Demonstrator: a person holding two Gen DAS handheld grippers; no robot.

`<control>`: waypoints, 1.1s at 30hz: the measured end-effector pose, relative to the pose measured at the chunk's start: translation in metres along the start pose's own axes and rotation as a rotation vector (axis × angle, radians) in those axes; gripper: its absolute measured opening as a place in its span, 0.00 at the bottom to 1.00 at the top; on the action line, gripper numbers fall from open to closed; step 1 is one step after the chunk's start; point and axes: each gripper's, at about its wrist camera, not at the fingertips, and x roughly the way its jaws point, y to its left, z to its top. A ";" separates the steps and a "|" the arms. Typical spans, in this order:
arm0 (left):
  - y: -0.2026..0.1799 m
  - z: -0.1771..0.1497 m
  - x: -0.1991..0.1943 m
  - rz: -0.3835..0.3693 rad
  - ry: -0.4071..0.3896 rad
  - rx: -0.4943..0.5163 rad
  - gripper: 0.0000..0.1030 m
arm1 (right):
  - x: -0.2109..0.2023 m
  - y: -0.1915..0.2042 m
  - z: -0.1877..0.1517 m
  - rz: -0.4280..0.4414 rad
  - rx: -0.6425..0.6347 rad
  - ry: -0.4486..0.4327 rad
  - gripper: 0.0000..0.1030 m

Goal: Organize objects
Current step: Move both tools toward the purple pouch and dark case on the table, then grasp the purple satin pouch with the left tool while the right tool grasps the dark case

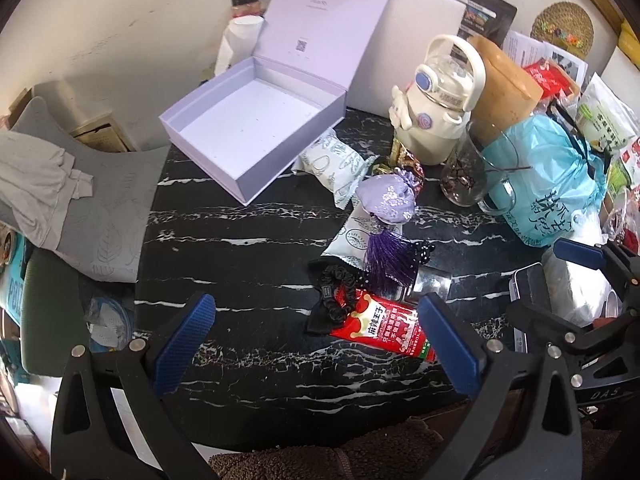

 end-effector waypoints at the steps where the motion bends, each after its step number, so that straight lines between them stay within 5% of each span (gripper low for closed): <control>1: -0.001 0.002 0.004 -0.008 0.007 0.009 0.97 | 0.003 -0.001 0.001 0.001 0.003 0.007 0.99; 19: -0.012 0.043 0.076 -0.126 0.108 0.078 0.96 | 0.072 -0.014 0.015 0.085 0.021 0.193 0.95; 33: -0.037 0.067 0.130 -0.222 0.139 0.207 0.96 | 0.131 -0.028 0.013 0.120 0.071 0.334 0.78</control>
